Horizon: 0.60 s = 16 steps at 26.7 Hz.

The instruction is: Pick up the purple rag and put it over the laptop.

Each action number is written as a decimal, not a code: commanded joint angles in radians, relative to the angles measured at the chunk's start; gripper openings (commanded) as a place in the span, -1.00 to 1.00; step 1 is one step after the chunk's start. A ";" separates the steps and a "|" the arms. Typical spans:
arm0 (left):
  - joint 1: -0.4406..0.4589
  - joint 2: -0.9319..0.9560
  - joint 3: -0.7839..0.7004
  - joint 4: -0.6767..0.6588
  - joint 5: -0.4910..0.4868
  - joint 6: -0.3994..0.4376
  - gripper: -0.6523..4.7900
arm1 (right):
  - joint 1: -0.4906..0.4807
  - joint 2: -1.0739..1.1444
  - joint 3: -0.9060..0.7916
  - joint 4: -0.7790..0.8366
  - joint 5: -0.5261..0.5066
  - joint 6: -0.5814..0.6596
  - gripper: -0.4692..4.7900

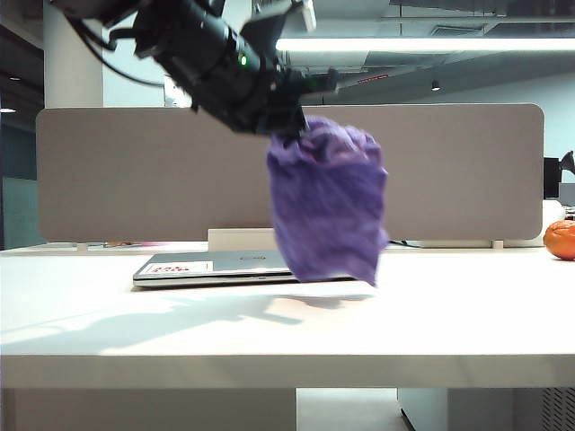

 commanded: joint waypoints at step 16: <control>0.280 0.119 0.084 0.240 -0.042 0.043 -0.78 | 0.000 -0.001 -0.004 0.016 0.003 0.000 -0.74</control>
